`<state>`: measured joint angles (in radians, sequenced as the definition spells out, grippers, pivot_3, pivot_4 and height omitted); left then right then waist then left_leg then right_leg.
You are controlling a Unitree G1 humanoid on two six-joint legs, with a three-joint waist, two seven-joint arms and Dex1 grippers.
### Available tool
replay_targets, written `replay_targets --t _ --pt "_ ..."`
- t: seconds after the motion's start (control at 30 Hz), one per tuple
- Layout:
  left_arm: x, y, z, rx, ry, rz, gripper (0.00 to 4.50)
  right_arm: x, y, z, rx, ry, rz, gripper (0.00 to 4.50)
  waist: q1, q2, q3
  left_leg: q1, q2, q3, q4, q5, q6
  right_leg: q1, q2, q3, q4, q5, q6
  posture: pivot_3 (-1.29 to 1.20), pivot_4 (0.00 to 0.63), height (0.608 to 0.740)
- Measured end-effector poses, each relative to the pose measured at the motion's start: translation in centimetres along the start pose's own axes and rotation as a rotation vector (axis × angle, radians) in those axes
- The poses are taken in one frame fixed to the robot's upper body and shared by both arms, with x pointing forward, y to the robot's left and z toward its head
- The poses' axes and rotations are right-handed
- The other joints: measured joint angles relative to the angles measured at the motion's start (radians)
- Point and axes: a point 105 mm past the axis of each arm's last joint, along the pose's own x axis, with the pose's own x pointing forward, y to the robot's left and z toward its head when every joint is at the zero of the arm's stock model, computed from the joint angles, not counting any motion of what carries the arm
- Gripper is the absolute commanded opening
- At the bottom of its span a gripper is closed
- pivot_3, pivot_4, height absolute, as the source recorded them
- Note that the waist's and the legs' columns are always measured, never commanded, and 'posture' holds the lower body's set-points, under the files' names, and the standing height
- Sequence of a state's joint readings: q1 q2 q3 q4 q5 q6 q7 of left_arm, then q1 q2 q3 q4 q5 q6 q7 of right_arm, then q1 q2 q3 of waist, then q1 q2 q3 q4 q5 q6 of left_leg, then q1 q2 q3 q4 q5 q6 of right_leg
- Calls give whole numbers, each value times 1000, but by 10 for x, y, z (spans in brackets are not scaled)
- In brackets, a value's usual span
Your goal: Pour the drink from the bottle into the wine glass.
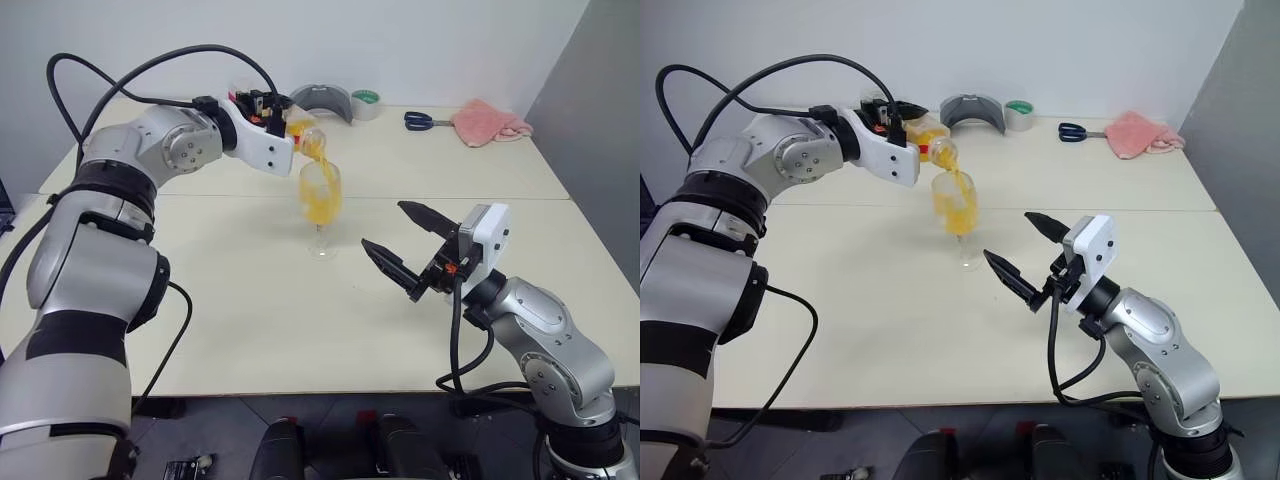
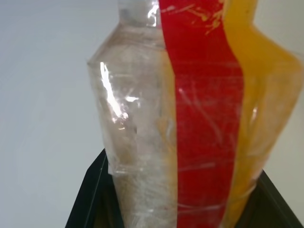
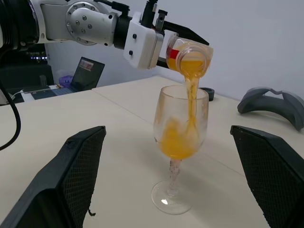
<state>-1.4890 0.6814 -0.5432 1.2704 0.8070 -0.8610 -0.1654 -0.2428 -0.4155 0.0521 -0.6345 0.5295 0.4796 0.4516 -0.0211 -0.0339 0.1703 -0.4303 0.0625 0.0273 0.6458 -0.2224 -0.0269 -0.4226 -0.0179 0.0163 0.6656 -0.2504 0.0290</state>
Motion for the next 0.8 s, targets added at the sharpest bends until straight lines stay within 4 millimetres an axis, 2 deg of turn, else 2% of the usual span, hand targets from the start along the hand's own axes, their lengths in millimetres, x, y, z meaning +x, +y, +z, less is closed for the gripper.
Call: replay_targets --t 0.37,0.8 --pt "-1 -3 -3 15 11 -16 1740 -3 -4 0 1 0 -20 4500 0 0 0 0 0 0 0 0 0 0 0 0 0 0 0 0 150 740" --pt "-4 2 -7 42 25 0 1740 -4 -4 -1 2 2 -25 4500 0 0 0 0 0 0 0 0 0 0 0 0 1 0 0 0 150 740"
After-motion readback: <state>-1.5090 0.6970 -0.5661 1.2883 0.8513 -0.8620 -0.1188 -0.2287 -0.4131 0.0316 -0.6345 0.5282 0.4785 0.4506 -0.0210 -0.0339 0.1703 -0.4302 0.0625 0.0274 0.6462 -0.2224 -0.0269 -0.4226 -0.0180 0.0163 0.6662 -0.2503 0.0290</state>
